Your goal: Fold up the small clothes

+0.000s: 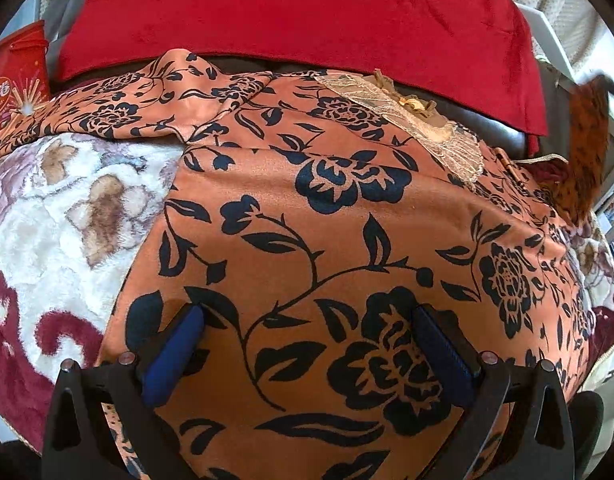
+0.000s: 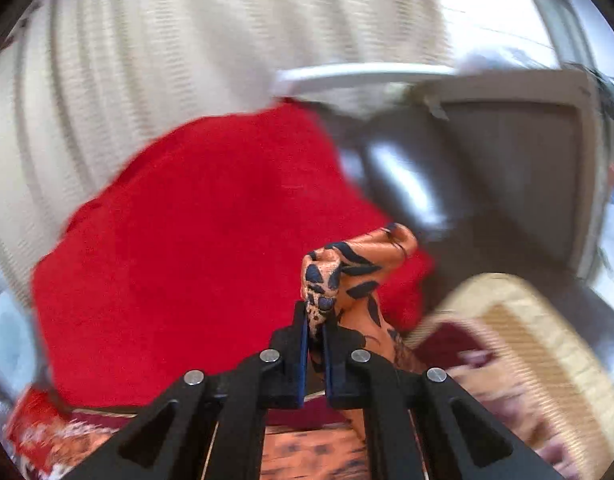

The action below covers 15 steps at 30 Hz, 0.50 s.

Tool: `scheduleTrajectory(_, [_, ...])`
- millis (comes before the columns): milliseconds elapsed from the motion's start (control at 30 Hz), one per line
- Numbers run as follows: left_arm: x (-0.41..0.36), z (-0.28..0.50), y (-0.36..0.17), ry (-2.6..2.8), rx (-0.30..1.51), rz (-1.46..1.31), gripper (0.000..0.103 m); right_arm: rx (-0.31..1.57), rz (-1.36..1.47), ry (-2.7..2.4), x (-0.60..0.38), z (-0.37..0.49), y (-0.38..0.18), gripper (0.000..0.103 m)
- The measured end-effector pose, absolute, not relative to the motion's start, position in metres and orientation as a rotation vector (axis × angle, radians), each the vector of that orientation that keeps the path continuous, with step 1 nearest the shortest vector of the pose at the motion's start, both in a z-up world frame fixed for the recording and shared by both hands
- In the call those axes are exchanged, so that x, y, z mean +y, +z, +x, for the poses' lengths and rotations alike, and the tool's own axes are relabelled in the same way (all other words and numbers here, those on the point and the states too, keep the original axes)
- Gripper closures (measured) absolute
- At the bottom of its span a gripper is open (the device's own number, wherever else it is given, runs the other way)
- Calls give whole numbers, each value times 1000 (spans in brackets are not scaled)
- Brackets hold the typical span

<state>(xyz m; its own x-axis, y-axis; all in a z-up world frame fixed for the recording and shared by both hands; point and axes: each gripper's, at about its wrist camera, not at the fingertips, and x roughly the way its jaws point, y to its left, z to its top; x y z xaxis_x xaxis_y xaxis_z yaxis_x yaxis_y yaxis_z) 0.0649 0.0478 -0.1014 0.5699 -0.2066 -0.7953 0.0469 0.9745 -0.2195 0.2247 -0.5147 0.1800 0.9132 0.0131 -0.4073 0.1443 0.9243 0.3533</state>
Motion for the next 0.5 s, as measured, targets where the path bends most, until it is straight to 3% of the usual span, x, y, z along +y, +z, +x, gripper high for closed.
scheduleTrajectory(233, [78, 45, -87, -51, 870, -175, 0, 442, 349, 198, -335, 229, 165, 97])
scheduleTrajectory(367, [95, 33, -74, -24, 810, -200, 0, 533, 406, 272, -260, 241, 99, 96])
scheduleTrajectory(500, [108, 35, -71, -5, 822, -252, 0, 750, 352, 240, -217, 264, 3, 96])
